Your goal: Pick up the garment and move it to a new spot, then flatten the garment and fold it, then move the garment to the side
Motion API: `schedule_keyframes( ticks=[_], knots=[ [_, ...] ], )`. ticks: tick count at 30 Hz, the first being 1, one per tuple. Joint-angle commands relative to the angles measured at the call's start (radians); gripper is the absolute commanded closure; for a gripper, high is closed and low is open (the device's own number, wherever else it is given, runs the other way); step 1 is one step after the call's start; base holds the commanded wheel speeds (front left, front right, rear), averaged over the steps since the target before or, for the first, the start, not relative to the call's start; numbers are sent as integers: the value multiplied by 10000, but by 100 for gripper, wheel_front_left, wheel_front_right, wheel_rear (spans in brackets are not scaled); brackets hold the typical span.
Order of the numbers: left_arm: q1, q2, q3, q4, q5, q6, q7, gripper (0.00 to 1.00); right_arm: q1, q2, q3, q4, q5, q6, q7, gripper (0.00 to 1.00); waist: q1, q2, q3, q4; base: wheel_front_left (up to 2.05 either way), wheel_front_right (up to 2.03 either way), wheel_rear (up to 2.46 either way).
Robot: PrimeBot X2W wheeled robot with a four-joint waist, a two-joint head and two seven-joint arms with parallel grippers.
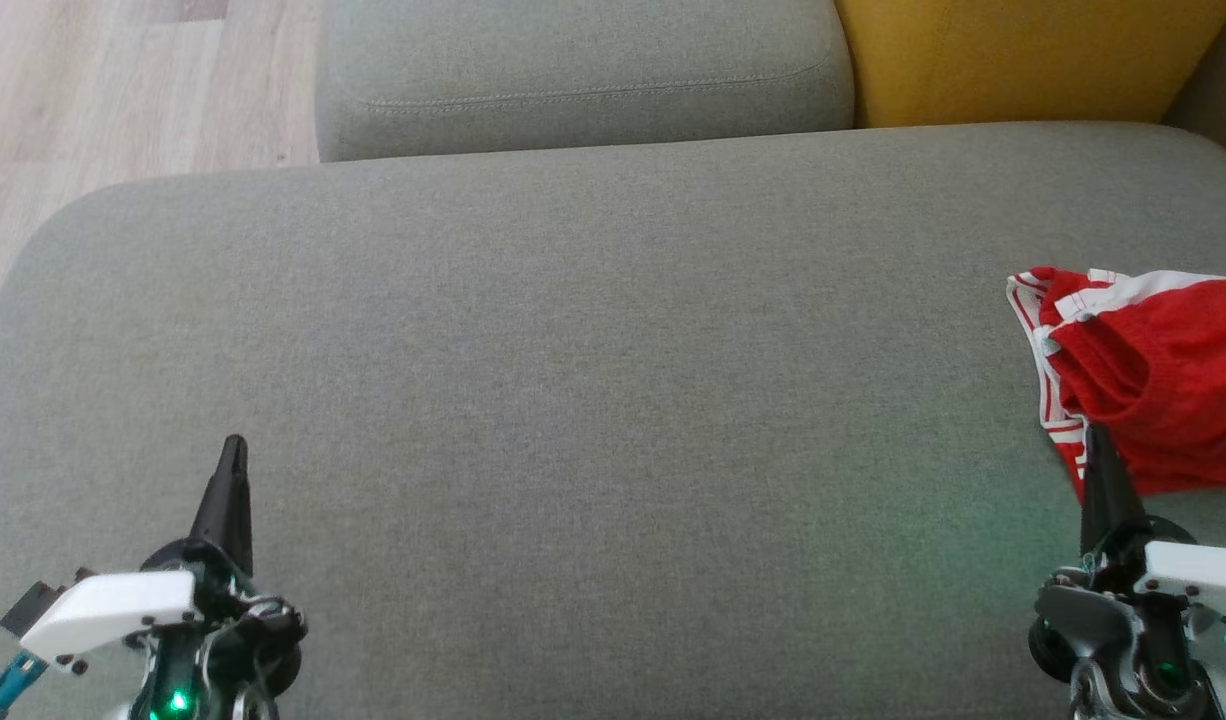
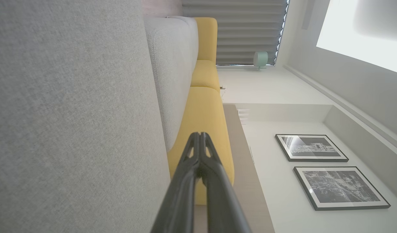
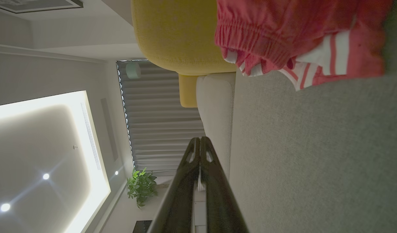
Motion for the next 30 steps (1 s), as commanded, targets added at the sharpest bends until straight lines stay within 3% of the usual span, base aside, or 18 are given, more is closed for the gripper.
schedule_keyframes(
  ticks=[1,30],
  knots=[
    [-535,57,345,-287,31,-73,68,100,-536,-118,174,-311,39,-9,58,100,0,-1,0,0,0,0,0],
    [-539,26,389,-286,68,-73,103,100,-540,-90,134,-309,6,-9,90,100,0,-1,0,0,0,0,0]
  ],
)
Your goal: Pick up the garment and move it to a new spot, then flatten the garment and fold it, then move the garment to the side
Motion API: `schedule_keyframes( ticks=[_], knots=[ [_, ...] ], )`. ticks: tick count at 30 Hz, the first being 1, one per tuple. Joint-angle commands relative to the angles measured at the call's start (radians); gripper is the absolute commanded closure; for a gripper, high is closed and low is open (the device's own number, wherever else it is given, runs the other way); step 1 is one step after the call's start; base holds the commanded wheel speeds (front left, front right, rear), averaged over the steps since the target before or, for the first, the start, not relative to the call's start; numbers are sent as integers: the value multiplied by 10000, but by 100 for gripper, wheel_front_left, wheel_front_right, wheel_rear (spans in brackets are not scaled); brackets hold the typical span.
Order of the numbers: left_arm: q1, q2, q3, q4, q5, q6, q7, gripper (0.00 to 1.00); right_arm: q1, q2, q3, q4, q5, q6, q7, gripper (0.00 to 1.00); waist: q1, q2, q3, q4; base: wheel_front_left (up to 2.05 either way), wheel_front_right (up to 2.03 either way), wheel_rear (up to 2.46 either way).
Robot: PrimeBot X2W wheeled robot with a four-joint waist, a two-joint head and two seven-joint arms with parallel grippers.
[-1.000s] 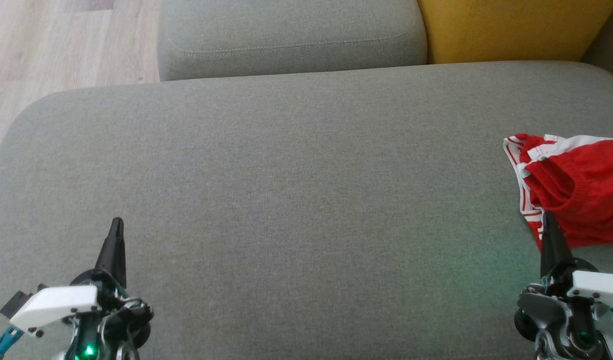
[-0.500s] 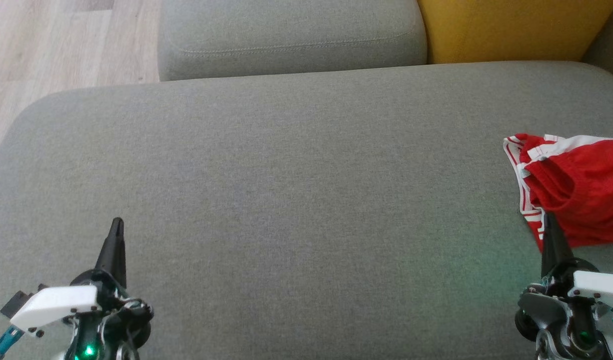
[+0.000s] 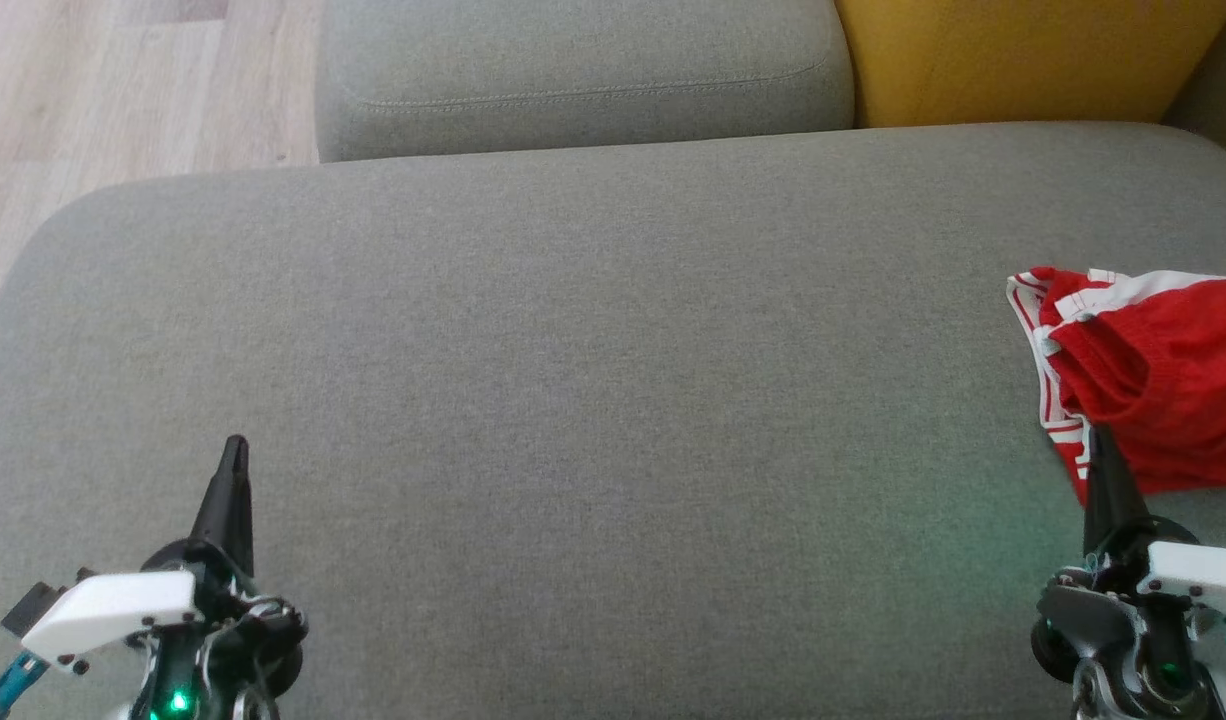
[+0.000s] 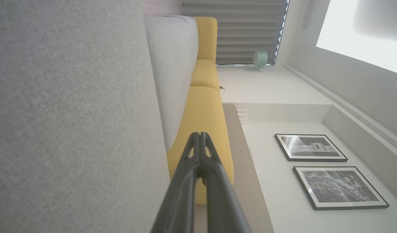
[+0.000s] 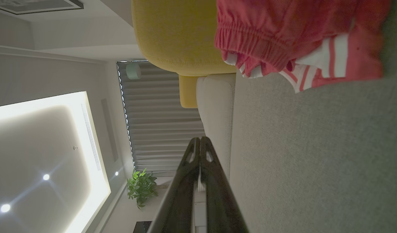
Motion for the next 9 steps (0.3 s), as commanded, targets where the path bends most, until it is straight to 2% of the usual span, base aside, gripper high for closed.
schedule_keyframes(
  ticks=[1,9],
  knots=[
    [-538,72,340,-288,65,-73,31,100,-540,-91,202,-308,7,-9,62,100,0,-1,0,0,0,0,0],
    [-539,65,350,-288,73,-73,39,100,-541,-85,193,-308,-1,-9,70,100,0,-1,0,0,0,0,0]
  ],
)
